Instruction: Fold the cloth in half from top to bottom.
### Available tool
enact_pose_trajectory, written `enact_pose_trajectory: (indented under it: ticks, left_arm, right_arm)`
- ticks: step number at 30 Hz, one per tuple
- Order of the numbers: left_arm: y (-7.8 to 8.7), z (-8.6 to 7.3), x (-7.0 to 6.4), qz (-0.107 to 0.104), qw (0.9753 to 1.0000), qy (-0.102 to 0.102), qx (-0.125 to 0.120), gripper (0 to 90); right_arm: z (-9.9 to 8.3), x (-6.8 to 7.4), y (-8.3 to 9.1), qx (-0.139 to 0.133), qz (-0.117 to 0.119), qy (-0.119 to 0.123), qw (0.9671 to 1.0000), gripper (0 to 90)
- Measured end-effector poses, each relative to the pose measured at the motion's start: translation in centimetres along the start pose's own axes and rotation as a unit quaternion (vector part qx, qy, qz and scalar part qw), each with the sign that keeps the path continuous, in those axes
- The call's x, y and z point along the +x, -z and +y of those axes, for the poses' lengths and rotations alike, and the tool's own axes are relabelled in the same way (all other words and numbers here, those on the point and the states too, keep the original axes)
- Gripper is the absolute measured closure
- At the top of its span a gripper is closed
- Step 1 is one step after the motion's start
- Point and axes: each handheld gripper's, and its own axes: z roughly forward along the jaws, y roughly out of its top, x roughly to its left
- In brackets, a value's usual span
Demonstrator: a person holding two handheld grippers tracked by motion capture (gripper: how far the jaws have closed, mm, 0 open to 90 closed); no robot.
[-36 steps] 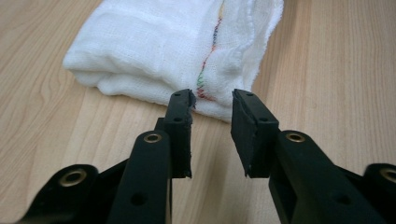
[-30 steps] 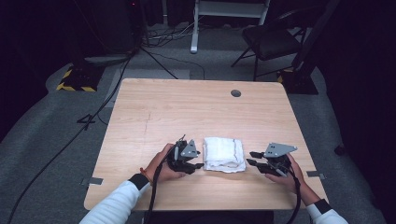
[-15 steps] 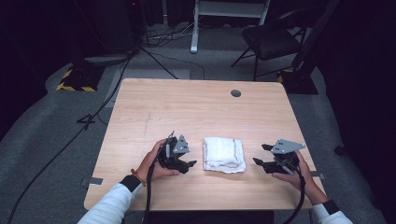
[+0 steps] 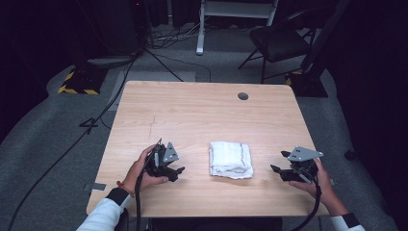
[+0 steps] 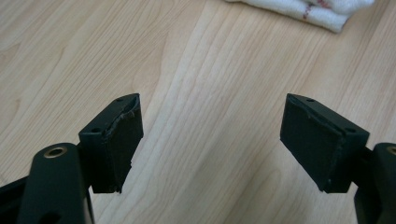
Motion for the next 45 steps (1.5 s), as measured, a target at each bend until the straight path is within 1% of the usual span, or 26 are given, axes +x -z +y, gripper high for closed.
enact_pose_trajectory:
  ticks: [3, 5, 6, 7, 10, 12, 16, 20, 22, 25, 26, 27, 29, 30, 31, 32, 33, 34, 35, 37, 39, 40, 42, 43, 44, 45]
  left_arm:
    - [0.1, -0.5, -0.1, 0.010, 0.9999, -0.004, 0.008, 21.4]
    - [0.1, -0.8, -0.2, 0.019, 0.9996, -0.009, 0.016, 21.4]
    - [0.1, -0.9, -0.2, 0.020, 0.9996, -0.010, 0.016, 21.4]
    - [0.2, -1.0, -0.2, 0.019, 0.9997, -0.007, 0.018, 21.4]
    - [0.4, -1.4, -0.1, 0.024, 0.9995, -0.005, 0.018, 21.4]
    - [0.4, -1.7, -0.1, 0.025, 0.9996, 0.000, 0.015, 21.5]
    - [0.7, -2.5, -0.1, 0.022, 0.9996, 0.002, 0.014, 21.6]
    - [0.9, -3.5, 0.3, 0.015, 0.9997, 0.015, 0.009, 21.4]
    - [1.0, -3.9, 0.5, 0.017, 0.9997, 0.017, 0.009, 21.3]
    - [1.0, -4.8, 1.0, 0.012, 0.9995, 0.027, 0.009, 21.1]
    - [1.0, -5.0, 1.1, 0.011, 0.9995, 0.028, 0.008, 21.1]
    - [1.0, -5.2, 1.2, 0.011, 0.9994, 0.030, 0.011, 20.9]
    - [1.0, -5.6, 1.4, 0.020, 0.9991, 0.033, 0.020, 20.7]
    - [1.1, -5.9, 1.5, 0.026, 0.9986, 0.039, 0.022, 20.5]
    - [1.2, -6.3, 1.9, 0.027, 0.9982, 0.050, 0.020, 20.6]
    - [1.3, -6.6, 2.1, 0.024, 0.9978, 0.058, 0.022, 20.8]
    - [1.4, -7.0, 2.4, 0.022, 0.9975, 0.063, 0.022, 20.8]
    - [1.5, -7.3, 2.5, 0.017, 0.9973, 0.069, 0.019, 20.2]
    - [1.6, -7.7, 2.8, 0.010, 0.9967, 0.079, 0.014, 20.0]
    - [1.7, -8.5, 3.2, 0.002, 0.9950, 0.100, 0.002, 20.0]
    - [1.9, -9.1, 3.5, -0.014, 0.9933, 0.114, -0.003, 20.1]
    - [1.9, -9.5, 3.6, -0.021, 0.9906, 0.135, -0.007, 20.0]
    - [2.0, -10.0, 3.6, -0.024, 0.9893, 0.142, -0.022, 20.6]
    - [2.0, -10.2, 3.6, -0.023, 0.9895, 0.140, -0.030, 20.5]
    - [2.0, -10.2, 3.6, -0.019, 0.9896, 0.140, -0.028, 20.5]
    - [2.0, -10.2, 3.5, -0.016, 0.9889, 0.145, -0.028, 20.1]
  right_arm:
    - [-0.7, -0.2, 0.4, 0.005, -0.010, -0.007, 0.9999, 31.6]
    - [-1.1, -0.4, 0.6, 0.006, -0.013, -0.010, 0.9999, 31.5]
    - [-1.3, -0.5, 0.7, 0.010, -0.017, -0.011, 0.9997, 31.3]
    - [-1.5, -0.6, 0.8, 0.012, -0.020, -0.012, 0.9997, 31.0]
    - [-2.2, -0.8, 1.1, 0.018, -0.026, -0.018, 0.9994, 30.5]
    - [-2.7, -0.9, 1.2, 0.020, -0.029, -0.020, 0.9992, 30.2]
    - [-3.6, -1.1, 1.4, 0.024, -0.036, -0.028, 0.9987, 29.3]
    - [-4.8, -1.4, 1.6, 0.028, -0.040, -0.041, 0.9980, 29.1]
    - [-5.4, -1.5, 1.6, 0.029, -0.042, -0.051, 0.9974, 28.5]
    - [-6.5, -1.7, 1.6, 0.031, -0.053, -0.067, 0.9959, 28.4]
    - [-6.9, -1.8, 1.6, 0.029, -0.054, -0.075, 0.9953, 28.4]
    - [-7.1, -1.9, 1.7, 0.028, -0.053, -0.081, 0.9949, 28.4]
    - [-7.8, -2.2, 1.8, 0.027, -0.053, -0.095, 0.9937, 28.6]
    - [-8.1, -2.3, 1.9, 0.033, -0.059, -0.102, 0.9924, 28.4]
    - [-8.3, -2.4, 2.0, 0.034, -0.062, -0.112, 0.9912, 28.3]
    - [-8.7, -2.6, 2.2, 0.031, -0.061, -0.126, 0.9896, 28.6]
    - [-8.9, -2.7, 2.3, 0.027, -0.059, -0.136, 0.9886, 28.6]
    - [-9.2, -2.8, 2.4, 0.025, -0.058, -0.142, 0.9879, 28.0]
    - [-9.4, -2.8, 2.5, 0.022, -0.056, -0.147, 0.9873, 27.4]
    - [-9.9, -3.0, 2.6, 0.013, -0.057, -0.164, 0.9847, 26.4]
    - [-10.0, -3.0, 2.6, 0.010, -0.060, -0.172, 0.9833, 24.6]
    - [-10.1, -3.0, 2.5, 0.011, -0.062, -0.174, 0.9827, 24.2]
    - [-10.2, -3.1, 2.5, 0.007, -0.057, -0.181, 0.9819, 24.1]
    - [-10.3, -3.1, 2.5, 0.004, -0.055, -0.186, 0.9809, 23.4]
    - [-10.3, -3.1, 2.5, 0.003, -0.056, -0.186, 0.9810, 23.2]
    - [-10.3, -3.1, 2.4, 0.004, -0.056, -0.186, 0.9809, 22.9]
